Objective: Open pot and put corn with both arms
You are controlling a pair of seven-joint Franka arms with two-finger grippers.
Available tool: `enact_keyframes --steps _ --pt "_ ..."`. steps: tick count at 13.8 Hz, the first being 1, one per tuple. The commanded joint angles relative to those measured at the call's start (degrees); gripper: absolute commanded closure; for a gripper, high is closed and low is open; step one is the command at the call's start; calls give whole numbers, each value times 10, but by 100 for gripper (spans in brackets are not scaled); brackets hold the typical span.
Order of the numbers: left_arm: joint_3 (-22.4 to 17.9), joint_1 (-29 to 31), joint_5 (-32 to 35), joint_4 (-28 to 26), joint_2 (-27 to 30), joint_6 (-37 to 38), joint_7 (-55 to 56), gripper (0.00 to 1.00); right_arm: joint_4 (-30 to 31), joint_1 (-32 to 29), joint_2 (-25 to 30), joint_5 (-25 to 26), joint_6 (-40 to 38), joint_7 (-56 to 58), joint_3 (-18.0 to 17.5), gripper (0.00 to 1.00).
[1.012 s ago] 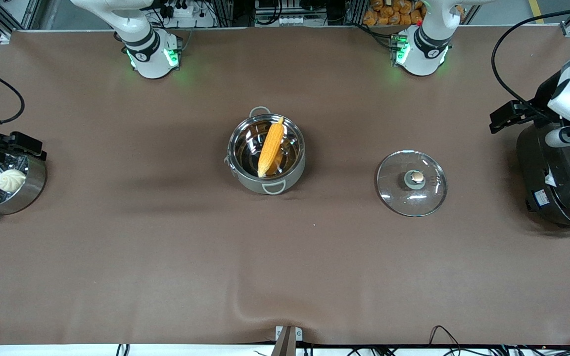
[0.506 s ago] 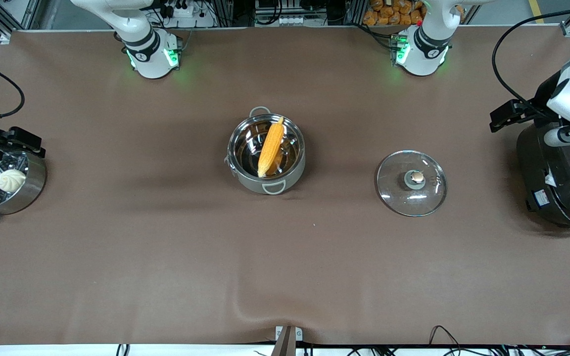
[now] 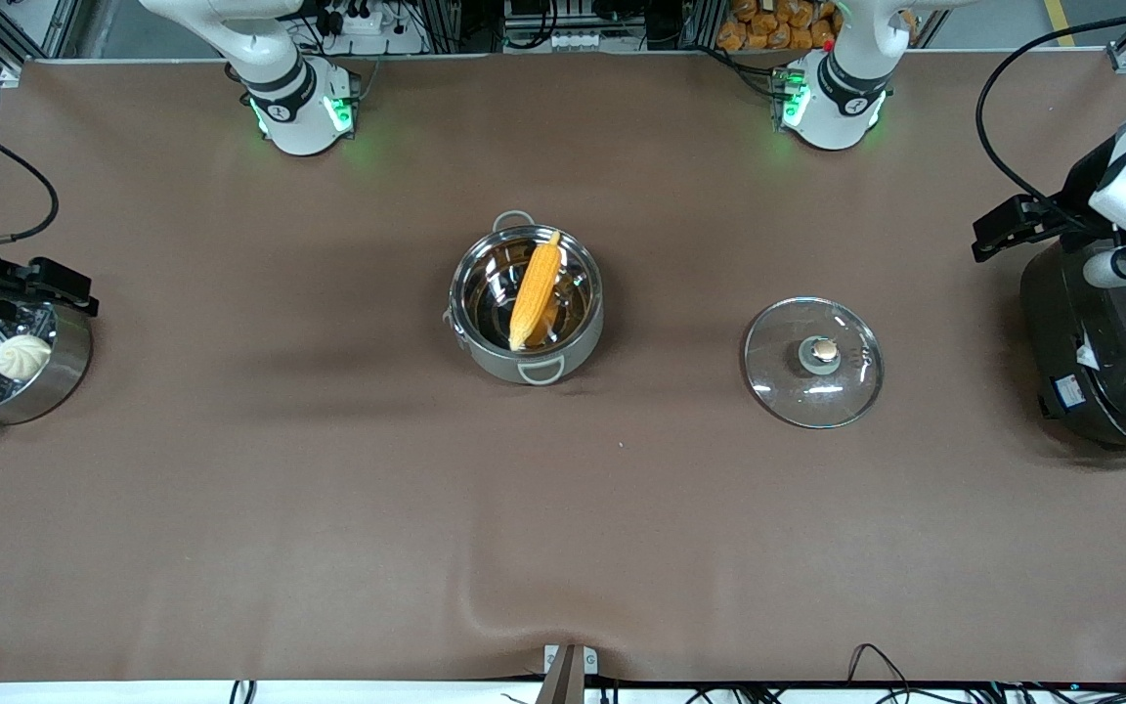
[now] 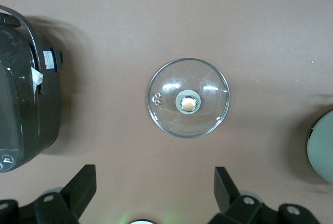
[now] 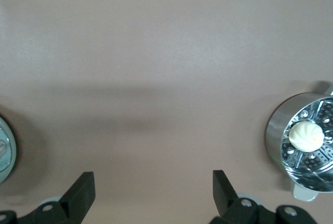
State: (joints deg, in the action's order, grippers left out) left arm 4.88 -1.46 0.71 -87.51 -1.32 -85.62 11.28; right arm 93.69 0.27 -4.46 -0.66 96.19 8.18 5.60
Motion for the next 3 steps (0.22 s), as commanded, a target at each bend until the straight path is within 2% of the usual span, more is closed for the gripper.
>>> enact_keyframes --steps 1,3 --pt "1 5 -3 12 -4 4 -14 0 18 -5 16 -14 4 -1 -1 0" --pt "1 4 -3 11 -4 4 -14 0 18 -7 16 -14 2 -2 -2 0"
